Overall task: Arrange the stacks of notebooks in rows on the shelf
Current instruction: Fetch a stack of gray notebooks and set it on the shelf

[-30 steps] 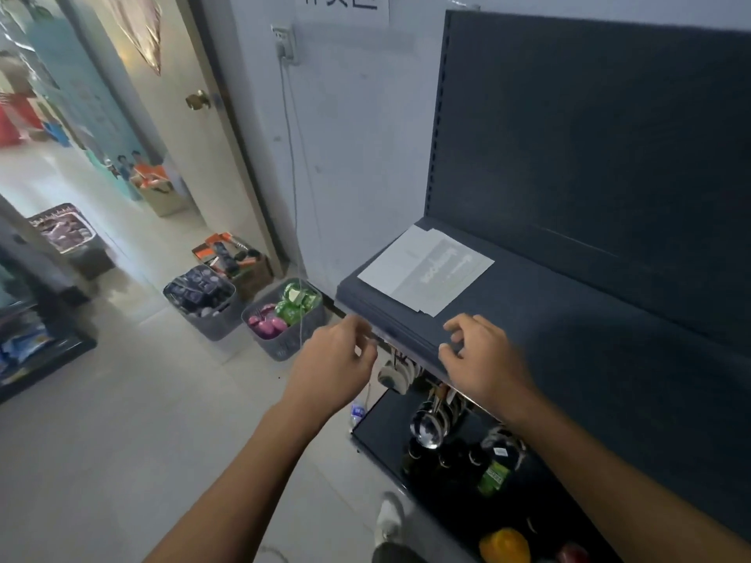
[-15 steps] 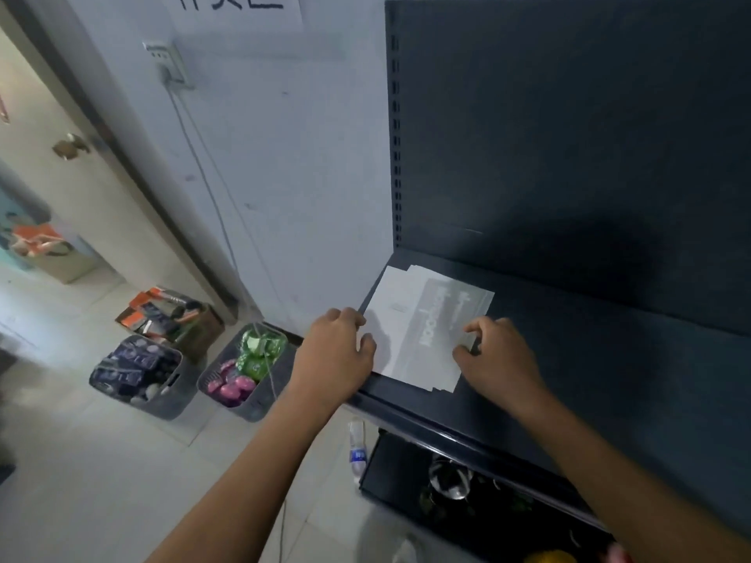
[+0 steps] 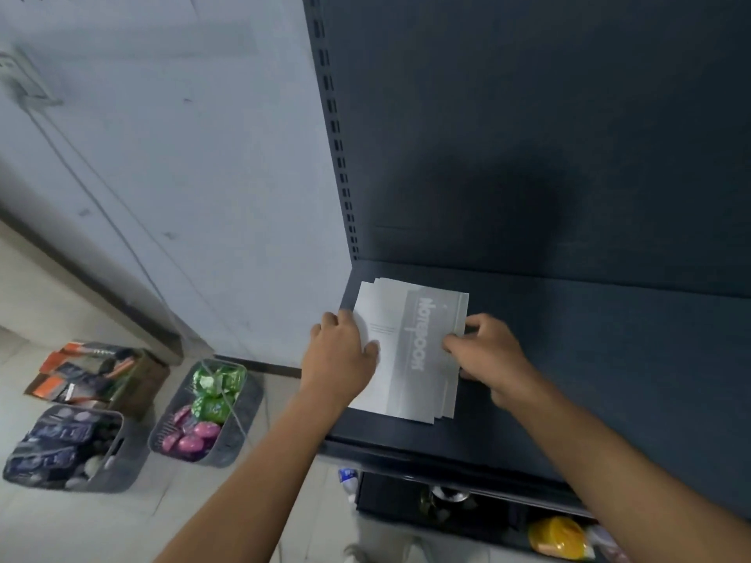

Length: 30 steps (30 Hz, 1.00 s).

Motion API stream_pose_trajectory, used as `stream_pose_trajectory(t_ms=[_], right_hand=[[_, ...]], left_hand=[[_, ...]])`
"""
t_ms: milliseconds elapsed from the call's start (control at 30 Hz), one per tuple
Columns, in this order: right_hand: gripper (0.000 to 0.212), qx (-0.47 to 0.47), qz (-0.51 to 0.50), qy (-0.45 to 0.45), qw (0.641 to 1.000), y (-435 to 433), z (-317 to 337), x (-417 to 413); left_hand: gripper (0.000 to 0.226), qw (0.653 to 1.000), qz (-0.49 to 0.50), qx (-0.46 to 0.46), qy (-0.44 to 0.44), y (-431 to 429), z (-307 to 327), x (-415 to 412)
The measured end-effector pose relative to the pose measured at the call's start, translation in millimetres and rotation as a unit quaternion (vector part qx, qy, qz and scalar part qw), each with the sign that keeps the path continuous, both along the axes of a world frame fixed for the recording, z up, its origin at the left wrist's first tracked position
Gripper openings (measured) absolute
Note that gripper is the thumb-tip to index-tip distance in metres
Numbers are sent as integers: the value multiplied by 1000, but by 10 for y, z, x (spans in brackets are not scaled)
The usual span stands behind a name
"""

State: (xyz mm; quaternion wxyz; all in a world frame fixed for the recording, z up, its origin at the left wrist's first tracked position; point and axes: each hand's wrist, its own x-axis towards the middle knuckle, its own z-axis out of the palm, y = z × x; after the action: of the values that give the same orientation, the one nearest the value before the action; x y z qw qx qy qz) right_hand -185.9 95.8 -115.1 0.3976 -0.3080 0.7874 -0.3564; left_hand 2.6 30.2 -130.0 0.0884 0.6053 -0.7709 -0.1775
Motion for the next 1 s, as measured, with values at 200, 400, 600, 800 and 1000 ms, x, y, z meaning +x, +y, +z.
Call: stream_pose_trajectory(t_ms=[200,400,600,800,1000], right_hand=[[10,-7,-4,-40,999,-75,6,72],[30,10,-3,-20,1000,-49,-14,45],[19,26,7,13,1000,-17,-31,32],[26,5,15,33,999,21,-43,3],[28,-26,-5,48,998,166,-56,-18]], left_hand=[[42,997,28,59,40,-94,40,-122],[25,989,2,123,76,-137,120,-127],[20,989,-7,106,103,-109,215,-111],[16,962,35,166,215,-90,238,-97],[26,992,-36,94,75,34,294,-57]])
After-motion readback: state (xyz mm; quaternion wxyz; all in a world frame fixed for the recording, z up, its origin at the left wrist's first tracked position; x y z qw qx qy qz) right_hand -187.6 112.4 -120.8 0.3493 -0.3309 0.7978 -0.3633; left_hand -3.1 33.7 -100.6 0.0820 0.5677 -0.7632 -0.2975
